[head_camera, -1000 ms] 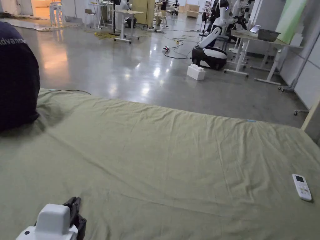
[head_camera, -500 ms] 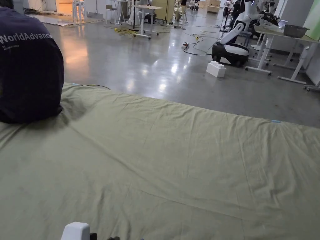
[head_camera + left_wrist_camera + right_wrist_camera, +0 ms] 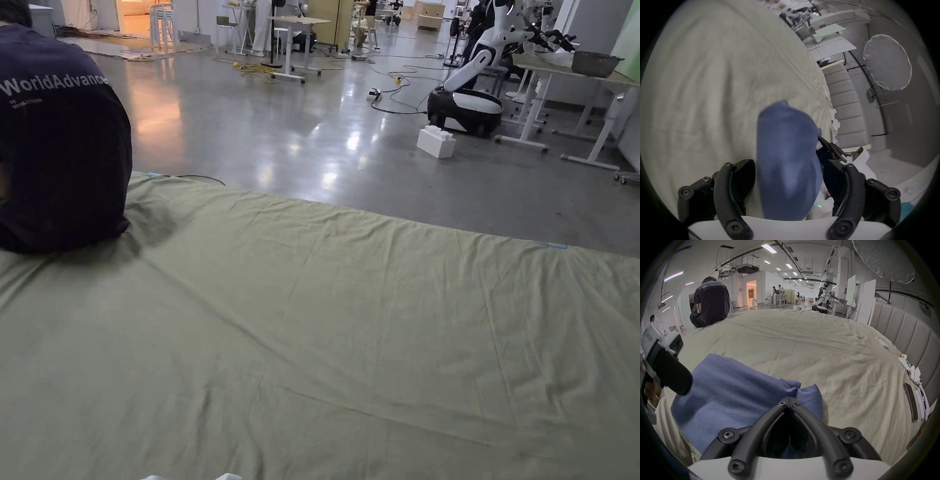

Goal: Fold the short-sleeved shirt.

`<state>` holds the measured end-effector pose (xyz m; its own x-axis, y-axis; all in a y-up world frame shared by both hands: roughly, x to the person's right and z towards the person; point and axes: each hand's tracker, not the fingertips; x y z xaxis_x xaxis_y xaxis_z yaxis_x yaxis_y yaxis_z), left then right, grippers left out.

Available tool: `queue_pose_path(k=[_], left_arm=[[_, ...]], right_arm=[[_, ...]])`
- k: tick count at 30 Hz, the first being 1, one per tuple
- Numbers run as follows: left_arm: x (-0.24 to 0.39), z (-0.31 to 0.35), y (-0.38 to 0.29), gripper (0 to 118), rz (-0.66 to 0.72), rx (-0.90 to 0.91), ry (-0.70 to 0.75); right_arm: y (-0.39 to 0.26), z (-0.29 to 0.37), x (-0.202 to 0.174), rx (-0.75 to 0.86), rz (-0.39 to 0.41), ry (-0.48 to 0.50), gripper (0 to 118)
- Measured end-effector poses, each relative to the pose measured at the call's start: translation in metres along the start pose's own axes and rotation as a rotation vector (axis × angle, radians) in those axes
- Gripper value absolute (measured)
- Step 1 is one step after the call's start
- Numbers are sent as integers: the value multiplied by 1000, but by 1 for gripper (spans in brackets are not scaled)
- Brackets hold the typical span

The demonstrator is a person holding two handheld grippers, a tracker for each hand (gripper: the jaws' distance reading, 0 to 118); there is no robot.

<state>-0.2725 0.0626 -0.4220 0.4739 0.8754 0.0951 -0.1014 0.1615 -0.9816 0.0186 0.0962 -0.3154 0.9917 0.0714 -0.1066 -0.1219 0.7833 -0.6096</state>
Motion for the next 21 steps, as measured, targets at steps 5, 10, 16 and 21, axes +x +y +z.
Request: queue_pose_path(k=[5, 10, 16, 21], left_arm=[[-10, -7, 2, 51, -11, 62, 46], [-12, -2, -4, 23, 32, 75, -40], [-3, 17, 2, 19, 14, 99, -88], [4, 66, 16, 19, -42, 141, -79]], right_arm=[[-1, 1, 3, 4, -2, 4, 0], [-1, 2, 4, 4, 3, 3, 0], [16, 15, 11, 34, -13, -4, 0], [63, 32, 36, 167, -19, -61, 0]])
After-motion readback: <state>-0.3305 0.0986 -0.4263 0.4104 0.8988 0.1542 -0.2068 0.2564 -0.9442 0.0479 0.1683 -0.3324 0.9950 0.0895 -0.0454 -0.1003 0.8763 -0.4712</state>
